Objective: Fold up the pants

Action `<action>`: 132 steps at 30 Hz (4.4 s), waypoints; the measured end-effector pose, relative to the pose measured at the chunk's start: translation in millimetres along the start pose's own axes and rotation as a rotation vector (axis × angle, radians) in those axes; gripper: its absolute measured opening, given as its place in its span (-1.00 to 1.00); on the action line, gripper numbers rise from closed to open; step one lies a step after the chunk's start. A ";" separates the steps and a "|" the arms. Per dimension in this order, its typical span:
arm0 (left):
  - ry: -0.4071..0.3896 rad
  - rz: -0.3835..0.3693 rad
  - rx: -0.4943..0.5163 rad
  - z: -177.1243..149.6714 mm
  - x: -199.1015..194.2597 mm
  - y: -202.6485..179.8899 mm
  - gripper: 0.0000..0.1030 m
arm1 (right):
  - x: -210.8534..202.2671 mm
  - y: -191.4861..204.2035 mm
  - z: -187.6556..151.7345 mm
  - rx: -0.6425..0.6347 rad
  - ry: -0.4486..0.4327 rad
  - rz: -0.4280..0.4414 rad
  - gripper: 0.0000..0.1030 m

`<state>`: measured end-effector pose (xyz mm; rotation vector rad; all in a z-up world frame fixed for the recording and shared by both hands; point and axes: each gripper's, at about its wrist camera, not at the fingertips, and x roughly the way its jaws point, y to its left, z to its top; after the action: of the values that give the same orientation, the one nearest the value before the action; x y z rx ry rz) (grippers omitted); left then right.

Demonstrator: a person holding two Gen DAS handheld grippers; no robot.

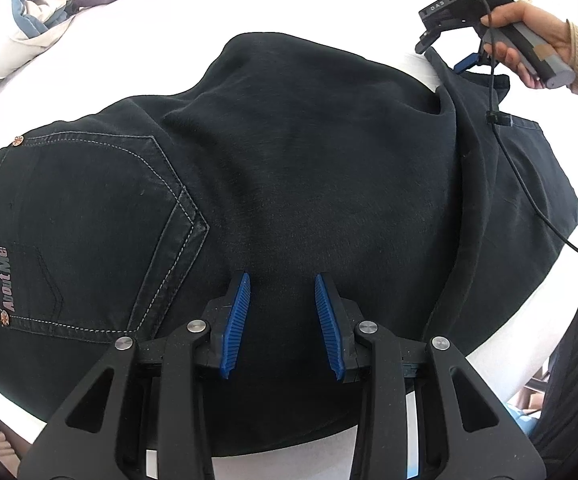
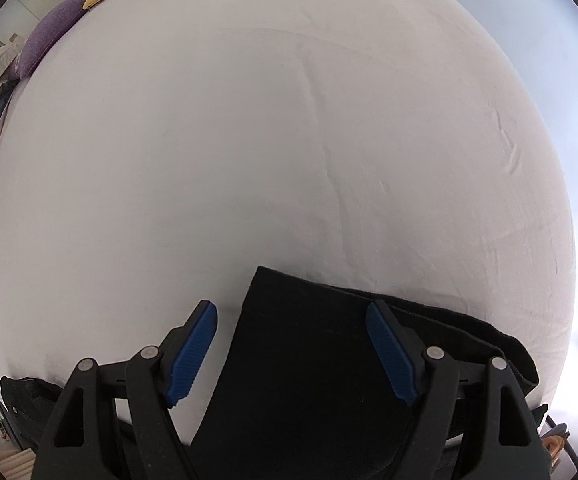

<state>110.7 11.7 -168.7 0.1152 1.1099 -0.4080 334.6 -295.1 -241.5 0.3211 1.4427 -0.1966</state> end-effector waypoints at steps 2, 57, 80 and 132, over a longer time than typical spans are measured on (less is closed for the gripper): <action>-0.003 0.003 -0.002 -0.9 -0.5 -0.2 -0.37 | -1.6 4.5 -0.1 -0.022 0.006 0.001 0.51; 0.055 0.088 -0.062 27.2 8.3 -12.8 -0.22 | -74.4 -271.3 -344.7 0.463 -0.394 0.406 -0.91; 0.029 0.050 -0.094 -0.8 6.0 8.6 0.13 | -126.5 -176.8 -288.4 0.109 -0.442 0.763 -0.33; -0.236 0.024 -0.318 -0.5 18.7 213.1 0.18 | 34.9 198.6 -144.0 -0.393 -0.018 0.704 -1.00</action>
<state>197.3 203.1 -209.2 -0.1959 0.9261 -0.2130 267.9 -58.2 -270.6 0.4776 1.2383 0.6442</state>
